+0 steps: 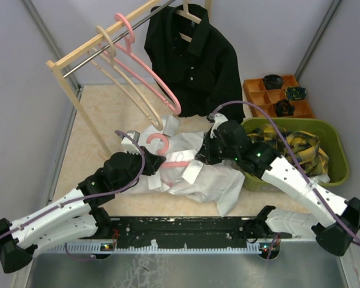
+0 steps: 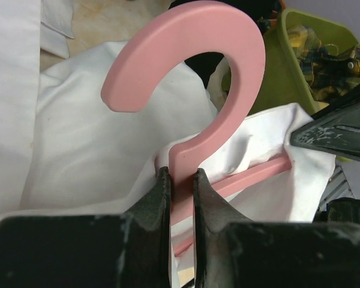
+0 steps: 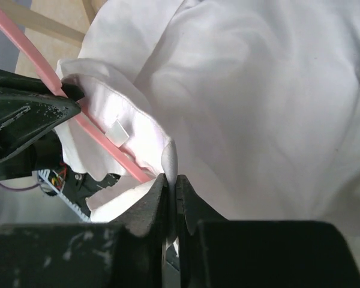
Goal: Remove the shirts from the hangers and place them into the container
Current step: Remove the shirt from the hanger.
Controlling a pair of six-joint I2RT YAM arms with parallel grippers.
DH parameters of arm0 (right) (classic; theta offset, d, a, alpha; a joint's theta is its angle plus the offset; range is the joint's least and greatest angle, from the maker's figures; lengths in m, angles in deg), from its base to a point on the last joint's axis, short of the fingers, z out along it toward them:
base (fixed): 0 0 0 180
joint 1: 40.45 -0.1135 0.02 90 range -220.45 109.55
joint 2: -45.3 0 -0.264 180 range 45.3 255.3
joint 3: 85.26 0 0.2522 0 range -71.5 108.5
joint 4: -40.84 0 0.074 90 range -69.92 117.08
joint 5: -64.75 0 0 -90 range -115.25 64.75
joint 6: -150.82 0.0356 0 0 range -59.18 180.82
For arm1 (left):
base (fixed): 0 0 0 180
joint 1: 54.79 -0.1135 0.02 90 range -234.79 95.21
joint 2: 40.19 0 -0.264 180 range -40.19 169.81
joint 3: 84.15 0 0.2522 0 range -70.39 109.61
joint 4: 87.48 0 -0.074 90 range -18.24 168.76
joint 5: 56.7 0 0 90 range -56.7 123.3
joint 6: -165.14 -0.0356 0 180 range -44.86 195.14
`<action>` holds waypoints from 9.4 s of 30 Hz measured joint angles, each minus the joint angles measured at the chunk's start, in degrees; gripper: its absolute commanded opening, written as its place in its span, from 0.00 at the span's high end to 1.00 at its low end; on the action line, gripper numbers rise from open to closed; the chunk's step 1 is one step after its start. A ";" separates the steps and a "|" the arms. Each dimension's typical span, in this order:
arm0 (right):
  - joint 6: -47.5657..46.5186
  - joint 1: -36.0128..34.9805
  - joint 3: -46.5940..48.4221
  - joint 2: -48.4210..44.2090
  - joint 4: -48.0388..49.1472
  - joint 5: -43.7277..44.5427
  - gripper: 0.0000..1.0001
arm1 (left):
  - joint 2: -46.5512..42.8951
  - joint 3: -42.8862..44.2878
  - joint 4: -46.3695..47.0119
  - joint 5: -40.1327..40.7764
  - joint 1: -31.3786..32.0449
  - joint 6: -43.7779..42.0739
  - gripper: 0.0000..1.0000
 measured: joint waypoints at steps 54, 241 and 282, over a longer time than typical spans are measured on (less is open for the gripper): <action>8.76 4.15 -7.72 -24.41 -11.15 7.34 0.23 | -3.85 1.14 -6.38 11.23 -0.15 5.60 1.00; -43.28 23.12 4.48 -13.14 -22.56 -33.46 1.00 | -20.26 -1.68 8.07 -17.68 -0.20 -13.33 0.96; -33.07 22.80 25.18 -14.19 -39.21 -7.98 1.00 | -5.44 0.11 -13.79 10.95 -0.37 3.98 0.89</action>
